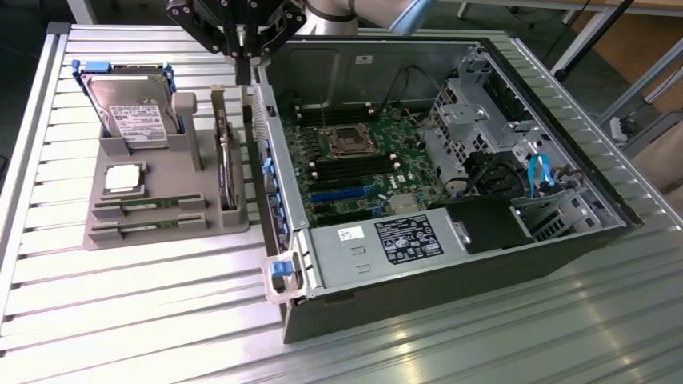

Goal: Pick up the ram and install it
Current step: 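Reach for the ram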

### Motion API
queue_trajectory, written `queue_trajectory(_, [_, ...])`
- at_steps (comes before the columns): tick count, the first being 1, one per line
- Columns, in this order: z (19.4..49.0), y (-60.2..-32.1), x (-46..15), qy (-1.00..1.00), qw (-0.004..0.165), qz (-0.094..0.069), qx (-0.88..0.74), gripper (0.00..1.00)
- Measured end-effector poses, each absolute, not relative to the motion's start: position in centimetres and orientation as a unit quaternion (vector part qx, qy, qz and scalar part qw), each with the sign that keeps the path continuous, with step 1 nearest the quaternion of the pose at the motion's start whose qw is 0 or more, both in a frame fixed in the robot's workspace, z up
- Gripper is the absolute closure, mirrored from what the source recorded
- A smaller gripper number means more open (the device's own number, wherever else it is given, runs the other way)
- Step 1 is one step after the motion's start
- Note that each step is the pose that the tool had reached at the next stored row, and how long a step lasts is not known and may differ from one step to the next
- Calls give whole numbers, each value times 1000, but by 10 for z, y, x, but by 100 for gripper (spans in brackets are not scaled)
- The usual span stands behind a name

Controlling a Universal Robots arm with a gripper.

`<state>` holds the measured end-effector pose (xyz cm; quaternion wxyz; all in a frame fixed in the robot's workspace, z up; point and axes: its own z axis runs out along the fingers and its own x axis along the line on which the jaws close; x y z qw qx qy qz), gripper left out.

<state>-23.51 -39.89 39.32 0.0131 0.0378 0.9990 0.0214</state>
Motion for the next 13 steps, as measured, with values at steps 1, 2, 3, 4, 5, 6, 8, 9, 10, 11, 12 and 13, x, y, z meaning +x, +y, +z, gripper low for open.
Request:
queue_trajectory(1, [393,-399,-236,999,13,21,38,90])
queue_trajectory(2, [393,-399,-236,999,13,21,38,90])
queue_trajectory(3, [393,-399,-237,999,13,21,38,90])
queue_trajectory(4, [393,-399,-237,999,13,21,38,90])
queue_trajectory(5, [393,-399,-238,999,13,21,38,90])
queue_trajectory(6, [393,-399,-238,999,13,21,38,90])
queue_trajectory(8, [393,-399,-239,999,13,21,38,90])
queue_trajectory(9, [393,-399,-240,999,13,21,38,90])
queue_trajectory(10, [393,-399,-241,999,13,21,38,90])
queue_trajectory(11, [393,-399,-241,999,13,21,38,90])
queue_trajectory(12, [393,-399,-242,999,13,21,38,90])
queue_trajectory(13, [393,-399,-242,999,13,21,38,90])
